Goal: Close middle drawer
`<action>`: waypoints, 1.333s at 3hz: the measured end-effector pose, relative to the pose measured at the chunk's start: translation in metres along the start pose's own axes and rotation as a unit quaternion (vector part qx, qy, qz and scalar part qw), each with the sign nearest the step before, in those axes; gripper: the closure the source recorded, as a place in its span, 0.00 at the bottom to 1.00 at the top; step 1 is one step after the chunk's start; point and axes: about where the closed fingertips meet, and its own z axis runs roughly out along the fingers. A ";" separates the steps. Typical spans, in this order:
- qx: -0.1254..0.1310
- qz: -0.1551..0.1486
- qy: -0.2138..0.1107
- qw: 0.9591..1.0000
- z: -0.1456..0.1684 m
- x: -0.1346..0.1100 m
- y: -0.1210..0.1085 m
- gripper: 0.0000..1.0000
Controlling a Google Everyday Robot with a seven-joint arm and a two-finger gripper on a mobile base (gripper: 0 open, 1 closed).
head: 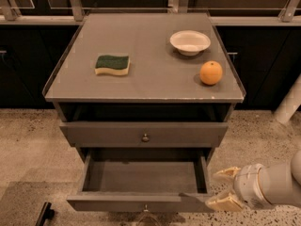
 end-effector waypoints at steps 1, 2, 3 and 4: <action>0.006 0.005 -0.001 1.000 0.007 0.011 0.006 0.66; 0.005 0.051 -0.031 0.998 0.044 0.058 0.023 0.89; -0.006 0.104 -0.059 0.993 0.094 0.107 0.027 1.00; -0.032 0.146 -0.085 0.985 0.147 0.141 0.024 1.00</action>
Offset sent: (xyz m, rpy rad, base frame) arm -0.0633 -0.0189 -0.2193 0.3138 0.1293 -0.2416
